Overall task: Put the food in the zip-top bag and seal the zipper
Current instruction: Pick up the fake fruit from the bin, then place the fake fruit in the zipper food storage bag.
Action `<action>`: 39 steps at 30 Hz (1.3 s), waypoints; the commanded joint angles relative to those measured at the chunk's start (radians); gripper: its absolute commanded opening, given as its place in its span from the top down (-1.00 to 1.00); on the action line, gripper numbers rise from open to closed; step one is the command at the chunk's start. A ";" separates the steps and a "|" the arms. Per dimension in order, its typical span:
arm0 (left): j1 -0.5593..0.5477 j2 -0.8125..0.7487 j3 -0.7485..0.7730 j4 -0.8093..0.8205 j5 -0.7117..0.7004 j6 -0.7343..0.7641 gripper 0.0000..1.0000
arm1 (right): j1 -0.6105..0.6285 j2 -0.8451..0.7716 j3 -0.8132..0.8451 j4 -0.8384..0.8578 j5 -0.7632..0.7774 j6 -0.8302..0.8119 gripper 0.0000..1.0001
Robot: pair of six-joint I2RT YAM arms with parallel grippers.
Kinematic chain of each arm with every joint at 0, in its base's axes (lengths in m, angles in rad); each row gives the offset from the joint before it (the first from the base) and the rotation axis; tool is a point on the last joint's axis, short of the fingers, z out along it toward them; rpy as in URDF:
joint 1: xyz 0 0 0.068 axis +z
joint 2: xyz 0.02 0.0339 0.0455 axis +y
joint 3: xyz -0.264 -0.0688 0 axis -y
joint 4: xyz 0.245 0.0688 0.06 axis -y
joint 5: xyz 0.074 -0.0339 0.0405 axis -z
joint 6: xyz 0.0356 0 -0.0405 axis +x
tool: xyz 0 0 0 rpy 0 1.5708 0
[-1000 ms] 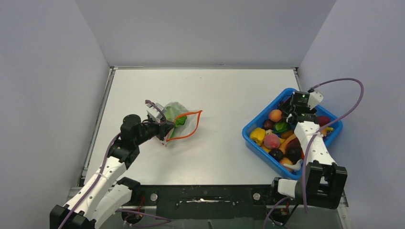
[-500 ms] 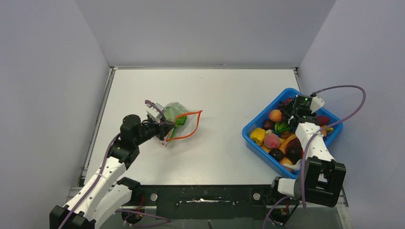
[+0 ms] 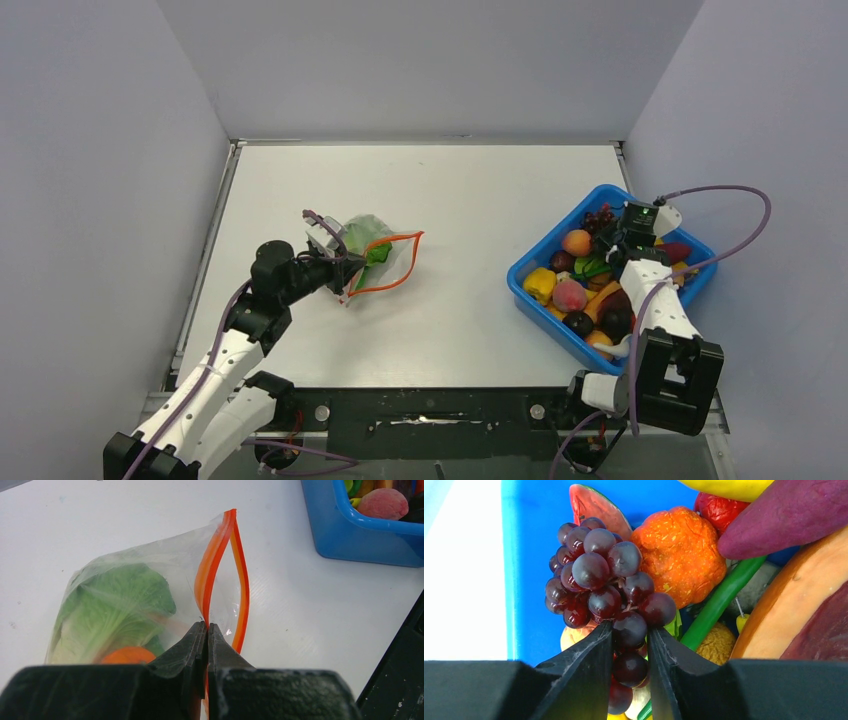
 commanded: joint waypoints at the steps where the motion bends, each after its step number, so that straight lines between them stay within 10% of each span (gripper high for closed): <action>1: -0.003 -0.017 0.006 0.062 0.008 0.001 1.00 | 0.000 -0.053 -0.013 0.060 -0.020 0.002 0.49; 39: -0.003 -0.020 0.058 0.111 0.022 -0.141 1.00 | 0.002 -0.372 0.226 -0.221 0.003 -0.203 0.67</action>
